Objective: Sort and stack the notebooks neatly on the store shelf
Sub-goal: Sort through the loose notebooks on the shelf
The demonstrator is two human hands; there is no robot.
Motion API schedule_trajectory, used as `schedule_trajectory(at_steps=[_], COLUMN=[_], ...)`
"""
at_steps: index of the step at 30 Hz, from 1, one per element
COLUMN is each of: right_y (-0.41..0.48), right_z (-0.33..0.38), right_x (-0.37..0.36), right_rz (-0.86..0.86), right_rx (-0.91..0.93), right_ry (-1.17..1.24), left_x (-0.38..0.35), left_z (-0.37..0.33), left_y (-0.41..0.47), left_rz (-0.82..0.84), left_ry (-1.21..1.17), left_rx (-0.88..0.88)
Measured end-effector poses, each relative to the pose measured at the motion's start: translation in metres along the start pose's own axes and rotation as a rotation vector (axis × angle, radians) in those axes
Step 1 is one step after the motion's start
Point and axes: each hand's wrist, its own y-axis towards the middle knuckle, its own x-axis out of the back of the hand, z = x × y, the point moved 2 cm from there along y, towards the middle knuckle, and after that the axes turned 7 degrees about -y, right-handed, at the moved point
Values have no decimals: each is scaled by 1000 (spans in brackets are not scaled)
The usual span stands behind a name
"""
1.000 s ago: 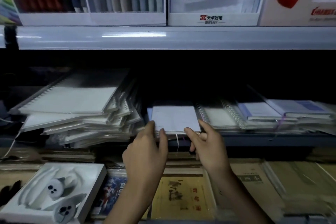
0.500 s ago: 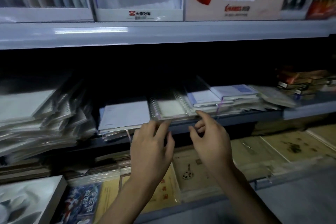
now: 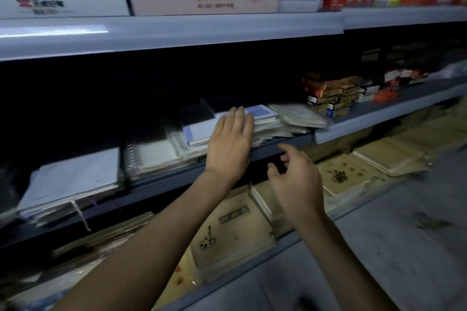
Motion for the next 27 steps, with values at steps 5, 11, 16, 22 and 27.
schedule_trajectory(at_steps=[5,11,16,22,27], right_y=[1,2,-1,-6,-2], right_z=[-19,-24,-20,-8,-5], right_x=[14,20,18,15,10], right_rz=[-47,-40,-7,15,87], right_rx=[-41,-66,-77,-73,-193], right_ry=[20,14,40,81,346], left_x=[-19,-13,-1,3,10], left_z=[-16,-19,-15,-13,-11], left_y=[4,8,12,6,-12], left_rz=[79,-6,-83,-166,-262], left_ry=[92,59,68,84,12], left_rx=[108,99,67,29,-25])
